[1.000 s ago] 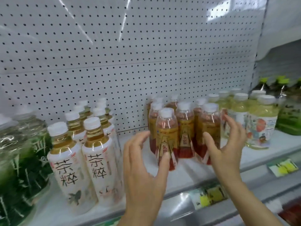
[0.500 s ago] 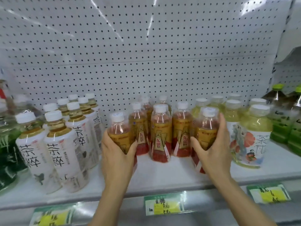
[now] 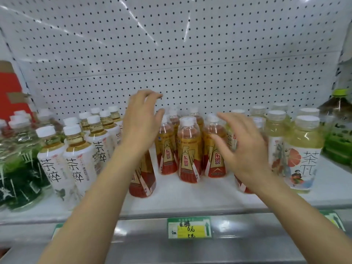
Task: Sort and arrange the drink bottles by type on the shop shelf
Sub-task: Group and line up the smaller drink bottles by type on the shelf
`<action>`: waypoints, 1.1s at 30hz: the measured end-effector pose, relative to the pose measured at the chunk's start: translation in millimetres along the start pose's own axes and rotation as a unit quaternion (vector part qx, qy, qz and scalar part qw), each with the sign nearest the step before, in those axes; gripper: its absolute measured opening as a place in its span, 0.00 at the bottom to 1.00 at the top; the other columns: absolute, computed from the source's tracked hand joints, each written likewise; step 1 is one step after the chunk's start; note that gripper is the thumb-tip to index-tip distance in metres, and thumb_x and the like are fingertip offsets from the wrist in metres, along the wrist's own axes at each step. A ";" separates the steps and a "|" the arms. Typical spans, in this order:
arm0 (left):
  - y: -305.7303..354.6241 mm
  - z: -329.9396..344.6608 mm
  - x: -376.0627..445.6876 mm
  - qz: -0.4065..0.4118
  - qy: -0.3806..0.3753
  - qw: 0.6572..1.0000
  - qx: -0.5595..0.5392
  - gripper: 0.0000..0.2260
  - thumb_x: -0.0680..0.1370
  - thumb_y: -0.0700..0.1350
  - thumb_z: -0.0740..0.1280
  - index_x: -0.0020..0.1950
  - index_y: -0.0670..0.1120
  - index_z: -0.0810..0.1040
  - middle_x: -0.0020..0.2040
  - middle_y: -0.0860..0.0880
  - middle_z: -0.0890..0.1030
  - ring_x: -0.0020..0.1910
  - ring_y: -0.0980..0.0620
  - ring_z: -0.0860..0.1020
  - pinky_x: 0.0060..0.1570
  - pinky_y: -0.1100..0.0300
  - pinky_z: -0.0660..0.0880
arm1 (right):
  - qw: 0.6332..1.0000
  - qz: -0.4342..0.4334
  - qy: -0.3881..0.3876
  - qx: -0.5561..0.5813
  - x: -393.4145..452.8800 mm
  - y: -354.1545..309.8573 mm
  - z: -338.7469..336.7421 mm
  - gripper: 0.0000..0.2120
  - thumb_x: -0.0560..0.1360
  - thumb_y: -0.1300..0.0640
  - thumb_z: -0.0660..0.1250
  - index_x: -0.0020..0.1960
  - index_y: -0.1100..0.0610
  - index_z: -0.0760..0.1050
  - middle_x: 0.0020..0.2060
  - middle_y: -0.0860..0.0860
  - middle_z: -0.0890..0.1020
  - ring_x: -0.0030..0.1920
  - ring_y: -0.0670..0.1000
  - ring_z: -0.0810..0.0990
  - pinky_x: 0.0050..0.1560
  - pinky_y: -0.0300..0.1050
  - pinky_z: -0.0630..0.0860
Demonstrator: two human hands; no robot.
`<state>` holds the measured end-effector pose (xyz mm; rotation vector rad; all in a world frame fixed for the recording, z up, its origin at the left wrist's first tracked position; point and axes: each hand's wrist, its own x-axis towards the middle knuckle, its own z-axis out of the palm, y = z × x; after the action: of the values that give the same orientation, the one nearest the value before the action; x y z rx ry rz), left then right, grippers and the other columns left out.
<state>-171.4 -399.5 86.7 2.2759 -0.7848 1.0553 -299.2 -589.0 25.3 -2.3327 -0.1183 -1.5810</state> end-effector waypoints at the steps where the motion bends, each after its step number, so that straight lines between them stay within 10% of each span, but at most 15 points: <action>1: 1.0 -0.5 20.8 -0.003 -0.091 0.996 0.026 0.19 0.81 0.49 0.66 0.72 0.48 0.73 0.70 0.46 0.73 0.66 0.45 0.73 0.64 0.49 0.71 | 0.998 0.004 -0.067 0.003 15.1 -8.0 5.6 0.22 0.77 0.50 0.67 0.67 0.58 0.73 0.61 0.54 0.77 0.63 0.53 0.73 0.64 0.52 0.72; 6: -5.3 12.2 72.0 -0.062 -0.408 0.909 0.061 0.26 0.75 0.55 0.73 0.72 0.50 0.74 0.56 0.49 0.80 0.53 0.49 0.81 0.53 0.56 0.75 | 0.943 0.055 -0.319 -0.081 75.5 -22.6 40.4 0.29 0.75 0.44 0.68 0.73 0.51 0.66 0.67 0.52 0.73 0.66 0.54 0.72 0.62 0.51 0.71; 11: -19.7 18.8 88.0 -0.105 -0.405 0.907 0.039 0.29 0.71 0.49 0.79 0.70 0.46 0.77 0.46 0.48 0.83 0.37 0.53 0.81 0.34 0.64 0.72 | 0.900 0.107 -0.414 -0.086 103.8 -23.5 51.7 0.30 0.71 0.49 0.74 0.71 0.54 0.70 0.65 0.53 0.76 0.63 0.54 0.75 0.55 0.44 0.70; 17: -44.7 23.9 105.4 -0.162 -0.472 0.853 0.154 0.35 0.67 0.51 0.81 0.71 0.44 0.75 0.61 0.43 0.83 0.54 0.44 0.84 0.63 0.47 0.77 | 0.887 0.141 -0.421 -0.125 125.0 -18.9 73.2 0.24 0.69 0.54 0.76 0.62 0.58 0.75 0.56 0.53 0.81 0.52 0.54 0.80 0.46 0.43 0.77; 25: -62.7 37.3 130.3 -0.152 -0.537 0.774 0.299 0.32 0.71 0.51 0.78 0.72 0.45 0.74 0.66 0.45 0.80 0.53 0.47 0.85 0.60 0.51 0.79 | 0.846 0.182 -0.452 -0.215 163.2 4.6 88.3 0.18 0.68 0.56 0.78 0.49 0.62 0.72 0.38 0.53 0.79 0.44 0.55 0.84 0.50 0.49 0.82; 33: -53.3 32.1 145.6 -0.036 -0.542 0.797 0.264 0.37 0.64 0.64 0.79 0.67 0.45 0.78 0.59 0.46 0.83 0.53 0.46 0.83 0.57 0.50 0.80 | 0.802 0.237 -0.503 -0.220 185.6 33.0 101.7 0.31 0.67 0.56 0.80 0.64 0.66 0.72 0.53 0.61 0.83 0.46 0.59 0.86 0.52 0.53 0.82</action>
<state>-41.5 -424.6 173.8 3.3564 -0.8256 -0.2715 -129.4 -609.2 154.1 -2.9612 0.6110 -0.0135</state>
